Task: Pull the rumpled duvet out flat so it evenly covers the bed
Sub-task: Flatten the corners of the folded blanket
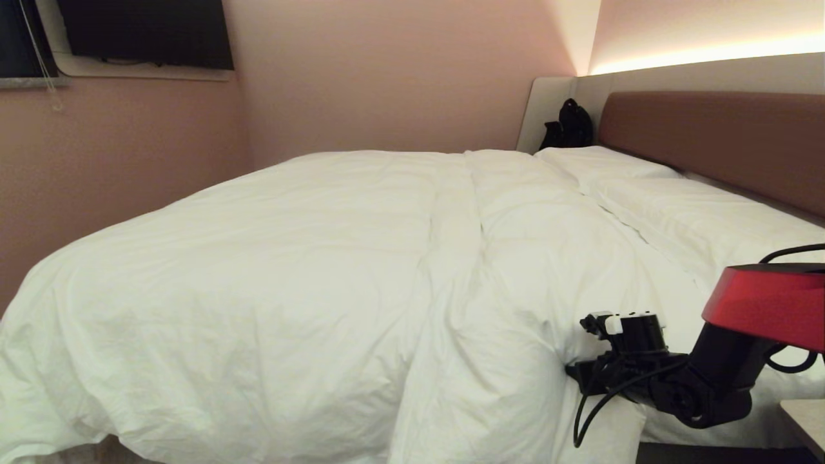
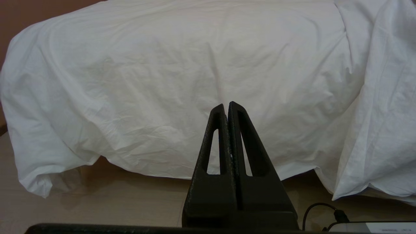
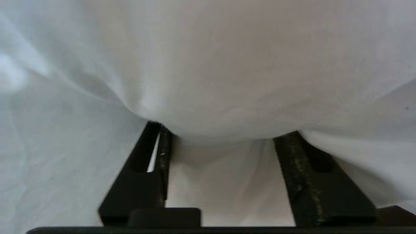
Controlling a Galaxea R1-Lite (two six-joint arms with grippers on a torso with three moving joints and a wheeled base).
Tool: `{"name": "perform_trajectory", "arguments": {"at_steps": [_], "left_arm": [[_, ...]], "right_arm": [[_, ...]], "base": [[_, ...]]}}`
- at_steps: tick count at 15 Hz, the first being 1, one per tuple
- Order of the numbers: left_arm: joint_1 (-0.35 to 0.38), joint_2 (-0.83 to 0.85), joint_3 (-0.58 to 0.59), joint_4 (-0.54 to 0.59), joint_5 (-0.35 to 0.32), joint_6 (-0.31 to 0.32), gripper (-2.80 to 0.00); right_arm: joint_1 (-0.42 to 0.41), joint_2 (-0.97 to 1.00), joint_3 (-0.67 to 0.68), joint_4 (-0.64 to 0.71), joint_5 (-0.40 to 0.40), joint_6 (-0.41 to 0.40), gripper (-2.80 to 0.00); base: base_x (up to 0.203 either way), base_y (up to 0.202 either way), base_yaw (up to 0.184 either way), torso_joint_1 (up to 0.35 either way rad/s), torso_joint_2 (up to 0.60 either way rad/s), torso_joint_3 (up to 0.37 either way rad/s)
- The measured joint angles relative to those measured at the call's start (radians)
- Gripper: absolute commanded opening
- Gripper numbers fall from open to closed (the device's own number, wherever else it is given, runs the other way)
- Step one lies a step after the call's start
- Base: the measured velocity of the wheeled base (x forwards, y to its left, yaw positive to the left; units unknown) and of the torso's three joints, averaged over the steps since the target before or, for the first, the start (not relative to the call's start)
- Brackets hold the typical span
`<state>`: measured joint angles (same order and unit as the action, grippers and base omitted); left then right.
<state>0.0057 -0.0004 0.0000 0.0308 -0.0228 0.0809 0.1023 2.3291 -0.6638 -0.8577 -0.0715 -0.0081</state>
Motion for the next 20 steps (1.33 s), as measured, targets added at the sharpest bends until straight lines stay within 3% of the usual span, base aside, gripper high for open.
{"name": "perform_trajectory", "arguments": {"at_steps": [20], "left_arm": [[0.0, 0.0, 0.0, 0.0, 0.0, 0.0, -2.8]], "right_arm": [[-0.039, -0.285, 0.208, 0.009, 0.014, 0.05, -2.8]], "base": [[0.0, 0.0, 0.0, 0.0, 0.0, 0.0]]}}
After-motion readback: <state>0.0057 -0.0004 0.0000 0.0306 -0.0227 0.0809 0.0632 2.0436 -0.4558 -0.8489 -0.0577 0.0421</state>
